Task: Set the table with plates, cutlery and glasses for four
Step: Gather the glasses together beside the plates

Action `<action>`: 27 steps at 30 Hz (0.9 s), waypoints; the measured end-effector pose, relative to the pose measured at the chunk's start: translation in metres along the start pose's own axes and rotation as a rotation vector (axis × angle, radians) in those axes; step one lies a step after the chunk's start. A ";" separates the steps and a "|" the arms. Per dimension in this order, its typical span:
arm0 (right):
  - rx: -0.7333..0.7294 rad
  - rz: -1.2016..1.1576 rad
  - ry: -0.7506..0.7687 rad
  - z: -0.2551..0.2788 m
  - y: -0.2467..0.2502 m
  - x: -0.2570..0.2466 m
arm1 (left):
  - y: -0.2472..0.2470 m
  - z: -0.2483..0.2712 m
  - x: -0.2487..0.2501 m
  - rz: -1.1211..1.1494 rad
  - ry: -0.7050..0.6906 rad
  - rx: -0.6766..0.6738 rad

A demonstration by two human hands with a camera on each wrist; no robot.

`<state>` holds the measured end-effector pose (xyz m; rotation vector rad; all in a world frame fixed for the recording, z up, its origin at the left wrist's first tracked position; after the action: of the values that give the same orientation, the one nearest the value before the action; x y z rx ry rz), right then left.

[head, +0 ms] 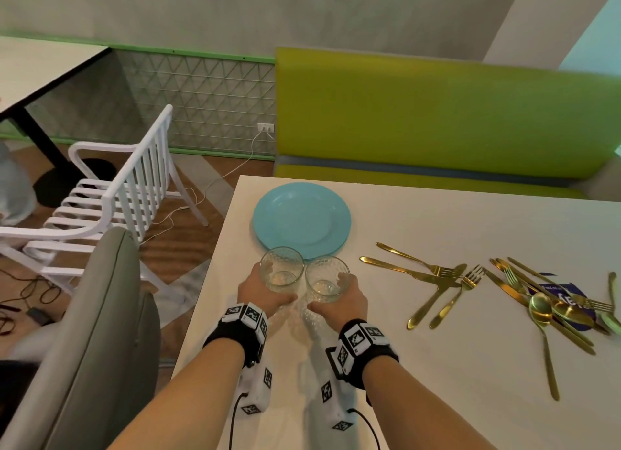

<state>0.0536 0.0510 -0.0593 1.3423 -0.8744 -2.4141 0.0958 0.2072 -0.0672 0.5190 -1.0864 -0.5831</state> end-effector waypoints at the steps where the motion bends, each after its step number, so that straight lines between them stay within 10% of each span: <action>1: -0.004 0.001 0.003 -0.001 0.000 0.000 | 0.000 -0.001 -0.001 -0.005 -0.003 0.002; 27: -0.080 0.002 -0.036 -0.013 0.000 -0.002 | -0.008 -0.012 -0.006 0.114 0.100 0.012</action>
<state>0.0656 0.0468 -0.0638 1.2725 -0.7791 -2.4511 0.1029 0.2063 -0.0808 0.4883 -1.0182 -0.4470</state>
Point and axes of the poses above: each hand's wrist, its own z-axis away from the middle knuckle, its own y-axis out of the back of the hand, x = y × z, the point moved 1 cm from there along -z, towards the middle knuckle
